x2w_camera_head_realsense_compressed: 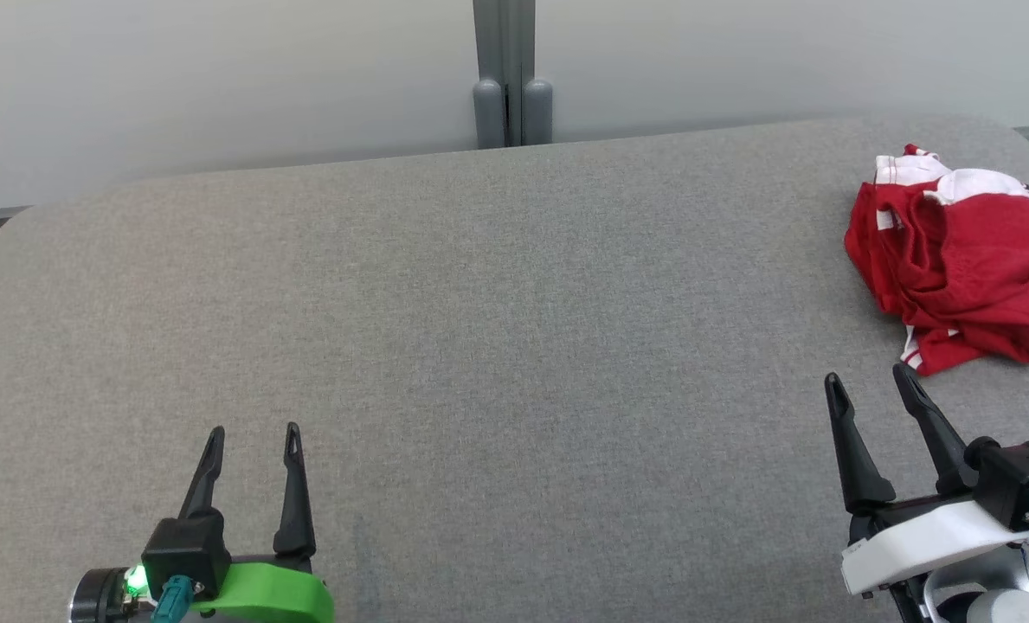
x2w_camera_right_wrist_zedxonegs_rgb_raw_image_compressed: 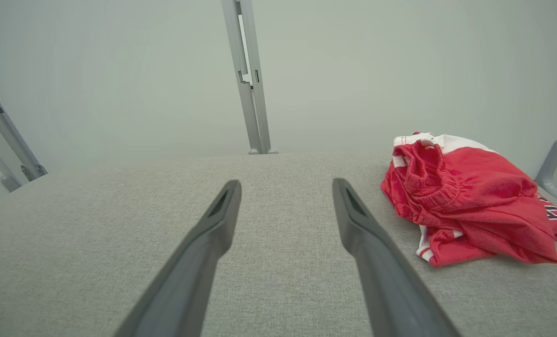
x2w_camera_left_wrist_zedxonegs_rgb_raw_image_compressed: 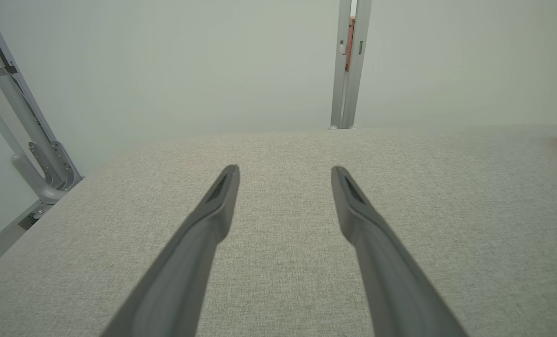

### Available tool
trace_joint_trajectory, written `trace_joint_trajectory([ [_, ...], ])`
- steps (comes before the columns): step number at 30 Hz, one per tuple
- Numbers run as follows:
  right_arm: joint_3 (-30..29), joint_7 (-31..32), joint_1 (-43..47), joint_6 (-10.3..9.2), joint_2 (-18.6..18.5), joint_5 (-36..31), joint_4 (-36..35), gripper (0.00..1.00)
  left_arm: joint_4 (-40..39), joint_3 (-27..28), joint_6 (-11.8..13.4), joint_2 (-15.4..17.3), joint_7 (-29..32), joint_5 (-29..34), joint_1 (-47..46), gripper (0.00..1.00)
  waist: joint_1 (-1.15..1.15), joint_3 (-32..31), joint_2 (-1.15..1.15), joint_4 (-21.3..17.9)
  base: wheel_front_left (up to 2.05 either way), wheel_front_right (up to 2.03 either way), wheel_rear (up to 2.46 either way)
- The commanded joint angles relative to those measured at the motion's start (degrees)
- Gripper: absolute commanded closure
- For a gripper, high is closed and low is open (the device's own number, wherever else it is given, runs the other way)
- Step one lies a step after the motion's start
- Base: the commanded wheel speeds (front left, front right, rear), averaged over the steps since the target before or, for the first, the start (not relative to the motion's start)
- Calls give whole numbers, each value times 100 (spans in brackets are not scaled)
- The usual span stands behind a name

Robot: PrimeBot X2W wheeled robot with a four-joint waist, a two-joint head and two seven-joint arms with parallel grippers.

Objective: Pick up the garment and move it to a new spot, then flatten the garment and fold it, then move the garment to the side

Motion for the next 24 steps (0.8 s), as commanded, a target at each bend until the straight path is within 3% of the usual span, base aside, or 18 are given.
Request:
trace_joint_trajectory([
  [1,-11,32,99,-7,2,-45,-54,0,26,-17,-34,31,-20,-56,100,0,0,-172,0,52,0,0,0],
  [24,-77,221,376,-7,98,-51,-337,0,299,-80,-14,99,-100,-108,82,0,0,-300,0,15,0,0,0],
])
